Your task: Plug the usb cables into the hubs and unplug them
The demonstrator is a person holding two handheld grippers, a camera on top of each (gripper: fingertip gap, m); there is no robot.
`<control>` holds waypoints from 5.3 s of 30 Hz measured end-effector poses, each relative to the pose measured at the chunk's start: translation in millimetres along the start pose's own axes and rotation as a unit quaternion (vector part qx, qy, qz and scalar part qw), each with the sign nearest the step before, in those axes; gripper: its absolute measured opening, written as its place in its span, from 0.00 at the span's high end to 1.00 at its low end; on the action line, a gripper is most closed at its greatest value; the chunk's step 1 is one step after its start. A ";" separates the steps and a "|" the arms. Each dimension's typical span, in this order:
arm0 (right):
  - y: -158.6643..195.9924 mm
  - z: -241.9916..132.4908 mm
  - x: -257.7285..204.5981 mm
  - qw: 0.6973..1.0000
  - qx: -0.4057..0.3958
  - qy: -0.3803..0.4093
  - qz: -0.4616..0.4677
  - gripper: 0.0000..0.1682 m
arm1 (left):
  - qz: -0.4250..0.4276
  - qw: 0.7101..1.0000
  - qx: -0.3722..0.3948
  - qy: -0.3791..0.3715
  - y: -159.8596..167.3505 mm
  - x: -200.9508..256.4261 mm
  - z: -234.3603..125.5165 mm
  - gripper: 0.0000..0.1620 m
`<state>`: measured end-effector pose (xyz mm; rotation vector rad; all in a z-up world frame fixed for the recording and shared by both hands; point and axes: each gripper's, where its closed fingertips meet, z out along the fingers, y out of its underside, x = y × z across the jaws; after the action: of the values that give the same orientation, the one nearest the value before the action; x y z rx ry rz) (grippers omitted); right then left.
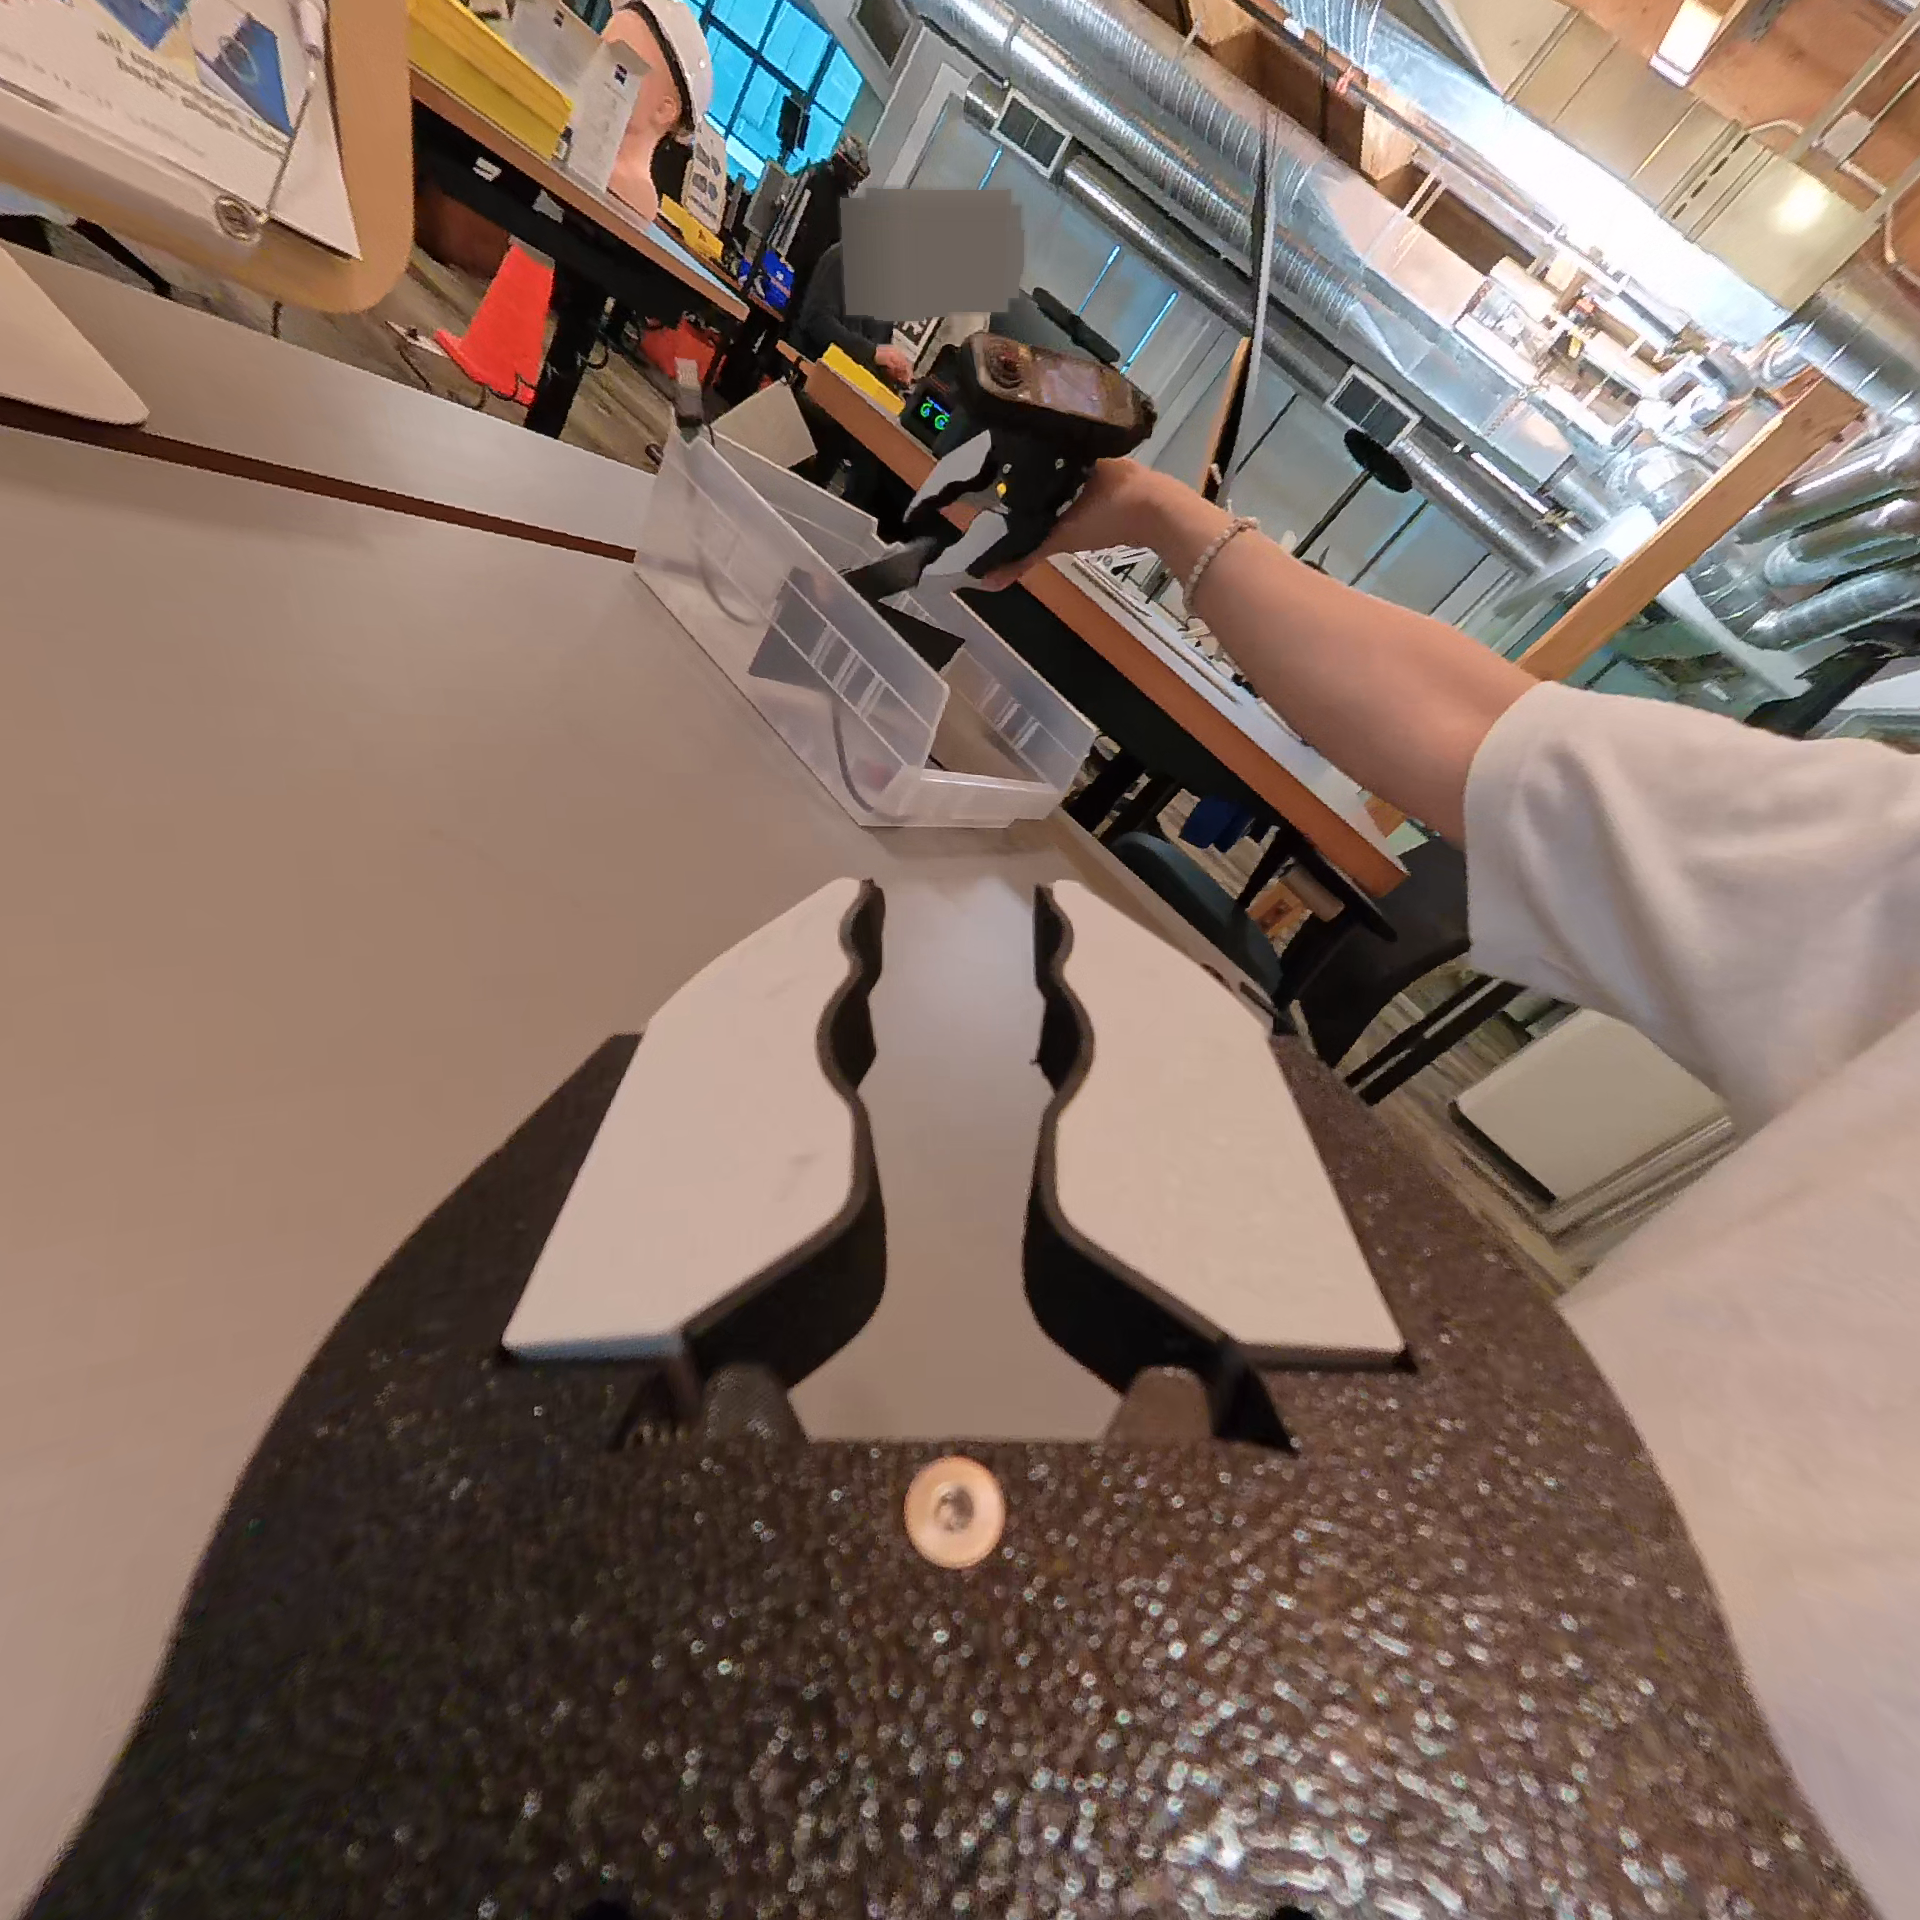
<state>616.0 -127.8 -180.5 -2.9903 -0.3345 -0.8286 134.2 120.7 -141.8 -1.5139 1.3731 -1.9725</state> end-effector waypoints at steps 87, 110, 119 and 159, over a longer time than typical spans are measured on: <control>-203.2 -209.5 -287.2 0.791 0.546 -0.065 0.267 0.72 | 0.480 0.809 0.023 -0.338 -396.5 -33.1 -117.0 0.82; -276.1 -330.3 -219.3 0.680 0.698 -0.109 0.197 0.59 | 0.243 0.890 -0.145 0.357 -156.4 119.6 65.8 0.83; -285.4 -318.8 -233.8 0.698 0.683 -0.083 0.197 0.81 | 0.270 0.865 -0.211 0.365 -103.1 104.3 86.6 0.83; -223.7 -250.0 -183.2 0.516 0.643 -0.176 0.538 0.83 | 0.317 0.707 -0.572 -0.268 8.5 -123.6 -161.6 0.45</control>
<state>289.1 34.9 -67.8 -1.2963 0.6296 0.2319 41.0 284.8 -218.4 -1.4091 2.4646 -0.0669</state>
